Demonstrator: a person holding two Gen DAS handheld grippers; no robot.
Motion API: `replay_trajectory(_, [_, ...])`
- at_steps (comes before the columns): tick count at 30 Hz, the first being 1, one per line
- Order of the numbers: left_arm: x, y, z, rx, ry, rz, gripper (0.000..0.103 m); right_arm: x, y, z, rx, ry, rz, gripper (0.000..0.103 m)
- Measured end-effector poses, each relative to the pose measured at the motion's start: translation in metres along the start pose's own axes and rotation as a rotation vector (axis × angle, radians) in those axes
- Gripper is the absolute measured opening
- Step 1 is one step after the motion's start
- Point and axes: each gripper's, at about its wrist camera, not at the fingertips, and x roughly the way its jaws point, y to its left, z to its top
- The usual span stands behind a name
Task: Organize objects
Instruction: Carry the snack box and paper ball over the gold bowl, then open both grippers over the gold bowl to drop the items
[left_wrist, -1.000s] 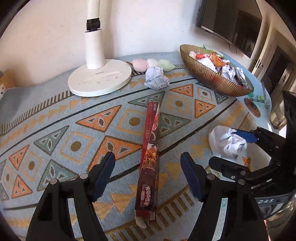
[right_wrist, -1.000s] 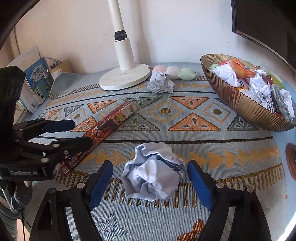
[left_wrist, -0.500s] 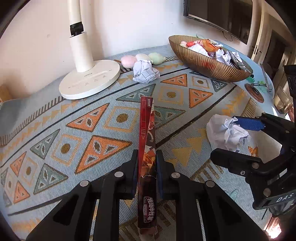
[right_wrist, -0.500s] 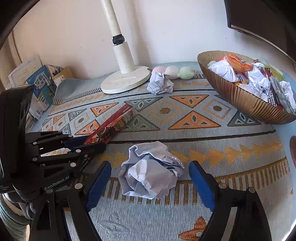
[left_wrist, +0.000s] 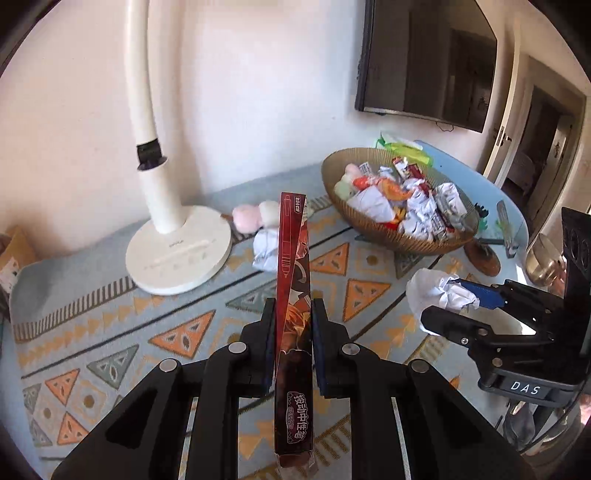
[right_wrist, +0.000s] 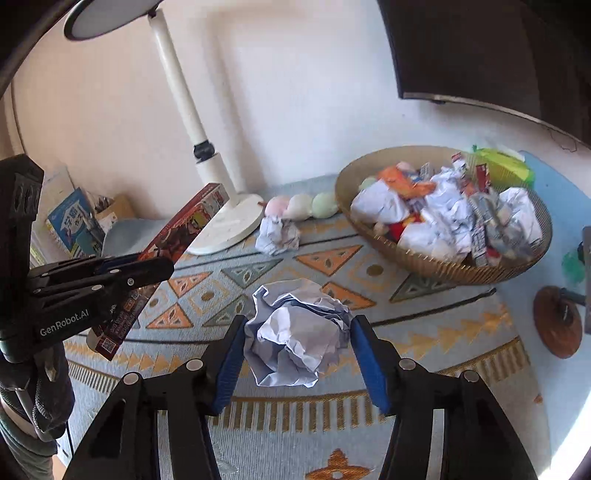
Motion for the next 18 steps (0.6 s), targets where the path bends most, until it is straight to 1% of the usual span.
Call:
replay_trajectory(2, [0.01, -0.013, 0.026, 0.021, -0.025, -0.007, 0.014, -0.018, -0.021, 0.028, 0.037, -0.069, -0.047, 0.056])
replay_trajectory(4, [0.023, -0.025, 0.051, 0.035, -0.044, -0.033, 0.014, -0.03, -0.044, 0.056, 0.078, -0.128, -0.115, 0.056])
replay_trajectory(6, [0.041, -0.035, 0.075, 0.03, -0.05, -0.067, 0.014, -0.034, -0.068, 0.082, 0.138, -0.158, -0.178, 0.056])
replay_trajectory(9, [0.07, -0.045, 0.104, 0.005, -0.048, -0.112, 0.014, -0.028, -0.099, 0.115, 0.214, -0.168, -0.211, 0.056])
replay_trajectory(12, [0.093, -0.051, 0.121, -0.008, -0.048, -0.142, 0.014, -0.016, -0.116, 0.134, 0.227, -0.164, -0.232, 0.056])
replay_trajectory(14, [0.106, -0.056, 0.132, -0.013, -0.063, -0.144, 0.014, -0.007, -0.123, 0.145, 0.227, -0.158, -0.231, 0.057])
replay_trajectory(15, [0.112, -0.057, 0.136, -0.023, -0.073, -0.157, 0.014, -0.002, -0.127, 0.151, 0.226, -0.158, -0.232, 0.058])
replay_trajectory(16, [0.119, -0.056, 0.14, -0.038, -0.079, -0.186, 0.02, 0.005, -0.131, 0.158, 0.223, -0.151, -0.225, 0.068])
replay_trajectory(17, [0.127, -0.055, 0.143, -0.056, -0.067, -0.226, 0.03, 0.012, -0.135, 0.162, 0.224, -0.137, -0.214, 0.078])
replay_trajectory(18, [0.135, -0.053, 0.144, -0.078, -0.044, -0.266, 0.051, 0.017, -0.139, 0.165, 0.229, -0.123, -0.206, 0.078])
